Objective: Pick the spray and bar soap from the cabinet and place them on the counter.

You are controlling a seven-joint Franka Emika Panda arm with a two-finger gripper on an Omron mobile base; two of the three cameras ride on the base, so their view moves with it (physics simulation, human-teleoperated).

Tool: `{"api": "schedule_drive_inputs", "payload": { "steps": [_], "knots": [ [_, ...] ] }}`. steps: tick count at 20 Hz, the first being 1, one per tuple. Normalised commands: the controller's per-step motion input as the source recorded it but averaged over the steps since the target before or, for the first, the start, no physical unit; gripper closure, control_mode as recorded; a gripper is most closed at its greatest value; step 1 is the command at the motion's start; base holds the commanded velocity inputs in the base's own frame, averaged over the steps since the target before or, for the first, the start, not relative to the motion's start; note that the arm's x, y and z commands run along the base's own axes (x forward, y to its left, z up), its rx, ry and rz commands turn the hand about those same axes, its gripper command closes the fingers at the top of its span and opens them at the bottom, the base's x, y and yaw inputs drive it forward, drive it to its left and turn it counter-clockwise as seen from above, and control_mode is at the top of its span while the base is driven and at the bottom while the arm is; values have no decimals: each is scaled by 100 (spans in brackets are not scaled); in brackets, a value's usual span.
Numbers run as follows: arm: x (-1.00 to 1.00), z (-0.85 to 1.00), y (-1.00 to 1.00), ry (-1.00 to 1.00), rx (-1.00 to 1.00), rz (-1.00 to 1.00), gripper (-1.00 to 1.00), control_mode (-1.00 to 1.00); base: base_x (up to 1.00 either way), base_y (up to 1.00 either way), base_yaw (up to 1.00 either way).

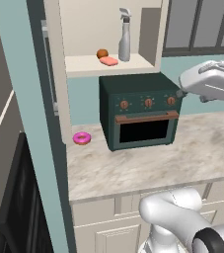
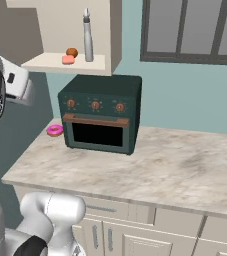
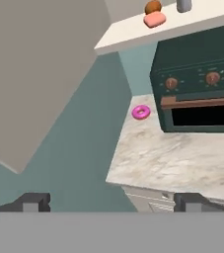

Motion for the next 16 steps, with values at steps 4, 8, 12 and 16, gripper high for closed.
{"api": "schedule_drive_inputs", "payload": {
  "steps": [4,8,12,16],
  "knots": [
    [0,3,-12,-9,-20,-10,-100,-100,0,0,0],
    [0,-2,-2,-16,-22,-6,-100,-100,0,0,0],
    [9,0,-16,-2,-4,-2,-100,-100,0,0,0],
    [16,0,-32,0,0,0,-100,-100,0,0,0]
  ]
}}
